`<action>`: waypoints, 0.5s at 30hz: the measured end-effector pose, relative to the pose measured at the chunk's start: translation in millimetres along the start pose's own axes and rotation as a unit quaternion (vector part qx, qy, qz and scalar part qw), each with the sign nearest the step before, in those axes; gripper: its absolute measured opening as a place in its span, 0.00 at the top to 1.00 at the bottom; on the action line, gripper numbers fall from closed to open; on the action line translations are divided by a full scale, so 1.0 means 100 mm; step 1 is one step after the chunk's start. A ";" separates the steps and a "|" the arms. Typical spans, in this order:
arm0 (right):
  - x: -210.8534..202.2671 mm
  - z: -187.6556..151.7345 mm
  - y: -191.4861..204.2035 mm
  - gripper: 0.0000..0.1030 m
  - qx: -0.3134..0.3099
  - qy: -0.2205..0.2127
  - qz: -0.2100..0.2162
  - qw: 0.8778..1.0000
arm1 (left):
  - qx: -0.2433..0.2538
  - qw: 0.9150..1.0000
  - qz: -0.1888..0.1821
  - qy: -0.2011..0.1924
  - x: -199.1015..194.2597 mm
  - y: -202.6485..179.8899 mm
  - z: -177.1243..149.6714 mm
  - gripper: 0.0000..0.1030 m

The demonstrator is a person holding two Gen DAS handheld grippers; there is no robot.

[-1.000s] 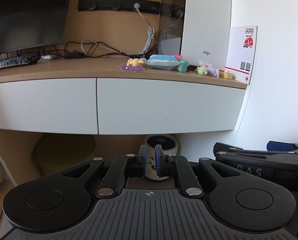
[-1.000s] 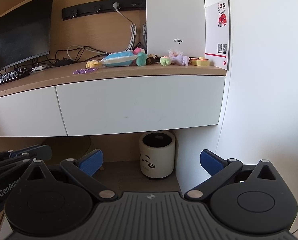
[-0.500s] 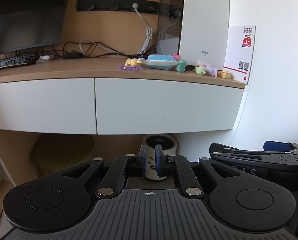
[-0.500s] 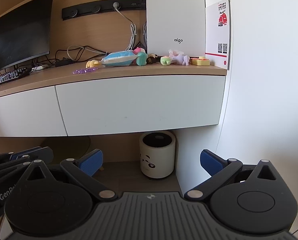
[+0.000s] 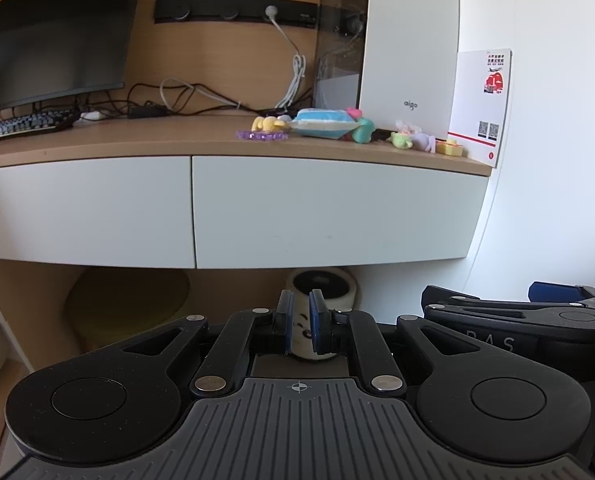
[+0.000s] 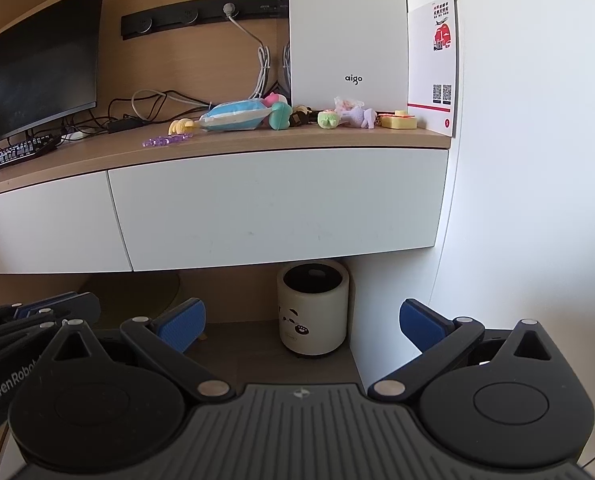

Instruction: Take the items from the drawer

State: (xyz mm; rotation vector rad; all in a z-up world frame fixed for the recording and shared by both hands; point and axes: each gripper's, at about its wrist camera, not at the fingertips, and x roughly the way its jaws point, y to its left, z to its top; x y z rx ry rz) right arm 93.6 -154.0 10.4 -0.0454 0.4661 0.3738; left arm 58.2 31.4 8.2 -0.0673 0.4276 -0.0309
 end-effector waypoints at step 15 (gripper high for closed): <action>0.02 -0.02 0.00 0.00 0.000 0.001 0.000 1.000 | 0.006 1.000 -0.005 -0.004 0.00 0.00 -0.01 0.89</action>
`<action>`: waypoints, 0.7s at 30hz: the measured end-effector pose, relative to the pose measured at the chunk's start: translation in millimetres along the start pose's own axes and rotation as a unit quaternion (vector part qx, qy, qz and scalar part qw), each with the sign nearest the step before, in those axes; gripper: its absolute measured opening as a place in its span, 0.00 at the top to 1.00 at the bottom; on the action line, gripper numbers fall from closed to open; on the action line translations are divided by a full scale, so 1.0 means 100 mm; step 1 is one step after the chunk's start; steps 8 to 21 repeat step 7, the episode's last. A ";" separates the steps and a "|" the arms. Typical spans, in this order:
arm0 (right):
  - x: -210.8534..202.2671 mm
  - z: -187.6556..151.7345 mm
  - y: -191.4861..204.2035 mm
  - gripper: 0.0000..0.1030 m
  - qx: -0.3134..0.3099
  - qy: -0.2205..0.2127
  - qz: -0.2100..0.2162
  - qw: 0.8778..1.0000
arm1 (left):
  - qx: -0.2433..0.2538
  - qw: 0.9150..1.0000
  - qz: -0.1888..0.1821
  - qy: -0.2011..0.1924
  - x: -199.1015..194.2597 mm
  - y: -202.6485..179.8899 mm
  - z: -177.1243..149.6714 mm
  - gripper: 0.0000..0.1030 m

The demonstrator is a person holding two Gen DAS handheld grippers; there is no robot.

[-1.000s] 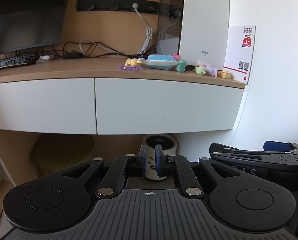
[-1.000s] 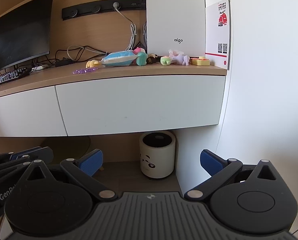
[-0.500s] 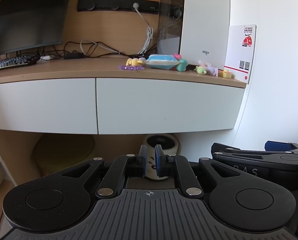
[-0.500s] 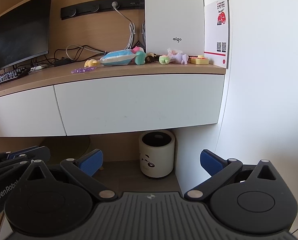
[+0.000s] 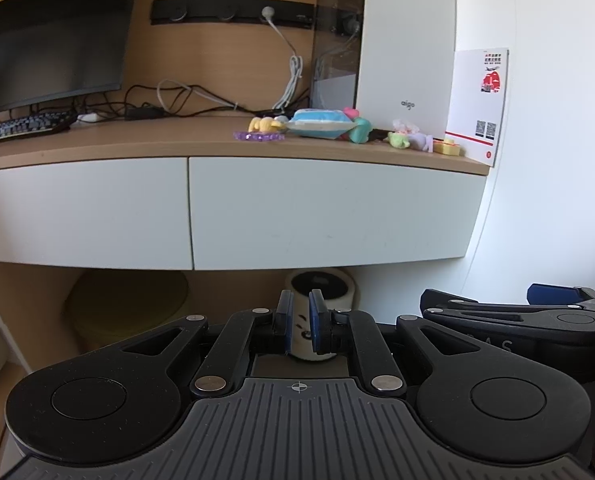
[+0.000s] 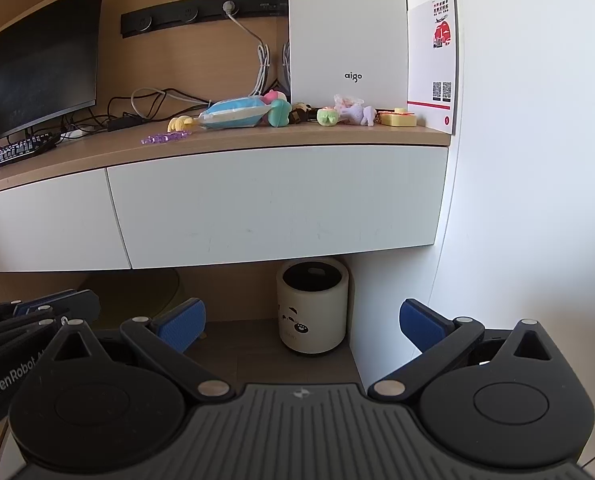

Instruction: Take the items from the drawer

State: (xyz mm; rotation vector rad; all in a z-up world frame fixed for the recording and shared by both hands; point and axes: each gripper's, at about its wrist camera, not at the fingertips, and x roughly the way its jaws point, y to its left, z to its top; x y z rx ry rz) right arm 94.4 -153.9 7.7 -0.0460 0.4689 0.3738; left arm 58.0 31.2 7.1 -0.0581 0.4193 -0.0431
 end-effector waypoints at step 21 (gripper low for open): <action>0.01 -0.03 -0.08 0.00 0.001 -0.001 -0.020 1.000 | -0.046 0.998 -0.015 0.049 0.31 0.18 0.04 0.89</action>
